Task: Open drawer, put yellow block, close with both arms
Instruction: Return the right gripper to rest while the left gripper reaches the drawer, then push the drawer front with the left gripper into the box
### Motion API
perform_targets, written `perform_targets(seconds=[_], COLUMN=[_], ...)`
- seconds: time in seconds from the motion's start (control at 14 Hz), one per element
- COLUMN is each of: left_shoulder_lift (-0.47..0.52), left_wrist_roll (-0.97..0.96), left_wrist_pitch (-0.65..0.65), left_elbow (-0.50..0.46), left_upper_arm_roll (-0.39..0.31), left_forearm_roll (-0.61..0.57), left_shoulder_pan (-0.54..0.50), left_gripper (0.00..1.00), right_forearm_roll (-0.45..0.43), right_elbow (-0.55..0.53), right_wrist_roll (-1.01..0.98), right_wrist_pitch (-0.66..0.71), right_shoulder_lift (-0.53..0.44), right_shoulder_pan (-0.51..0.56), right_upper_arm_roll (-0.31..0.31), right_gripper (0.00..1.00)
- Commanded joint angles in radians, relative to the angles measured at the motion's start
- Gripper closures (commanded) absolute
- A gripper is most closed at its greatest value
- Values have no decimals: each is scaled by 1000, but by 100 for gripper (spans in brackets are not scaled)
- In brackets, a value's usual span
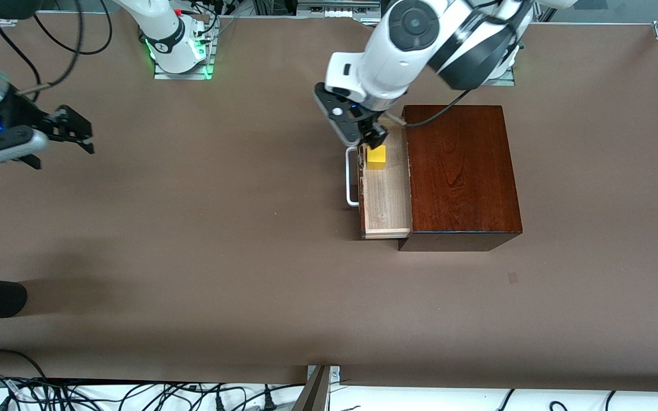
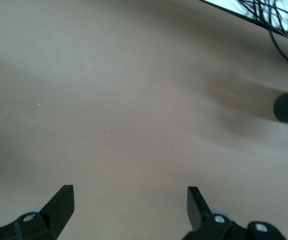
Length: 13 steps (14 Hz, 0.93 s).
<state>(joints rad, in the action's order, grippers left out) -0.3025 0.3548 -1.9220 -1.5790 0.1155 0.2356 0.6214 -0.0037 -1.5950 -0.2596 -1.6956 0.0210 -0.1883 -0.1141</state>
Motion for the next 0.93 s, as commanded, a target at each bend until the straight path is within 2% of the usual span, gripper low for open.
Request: perform_targets(seconds=[0.0,0.21,0.43,0.71,0.86], left_shoulder_lift=[-104,-199,-225,-267,-262], left_wrist_roll=[157,233,269,357,359], left_wrist_pitch=[-107,-152,-170,-158,-91], left_elbow=[43,51,42,21,19], left_upper_arm_roll=[-14,-14,-14,-19,-30], left_forearm_roll=[-65,-194,-290,-294,-312], left_shoulder_pan=[72,142,150,147,123], left_gripper=[0,0,0,0,0], right_forearm_roll=[8,2,-1,-2,-2], right_elbow=[-74,-74,-65,-62,-62], right_wrist_roll=[-3,0,51,59,59], right_wrist_pitch=[11,31,40,34,42], right_shoulder_lift=[-76,-82,-73,-58,-58], right_shoulder_pan=[52,72,72,55,40], right_upper_arm_roll=[30,28,33,33,33], right_gripper=[0,0,0,0,0])
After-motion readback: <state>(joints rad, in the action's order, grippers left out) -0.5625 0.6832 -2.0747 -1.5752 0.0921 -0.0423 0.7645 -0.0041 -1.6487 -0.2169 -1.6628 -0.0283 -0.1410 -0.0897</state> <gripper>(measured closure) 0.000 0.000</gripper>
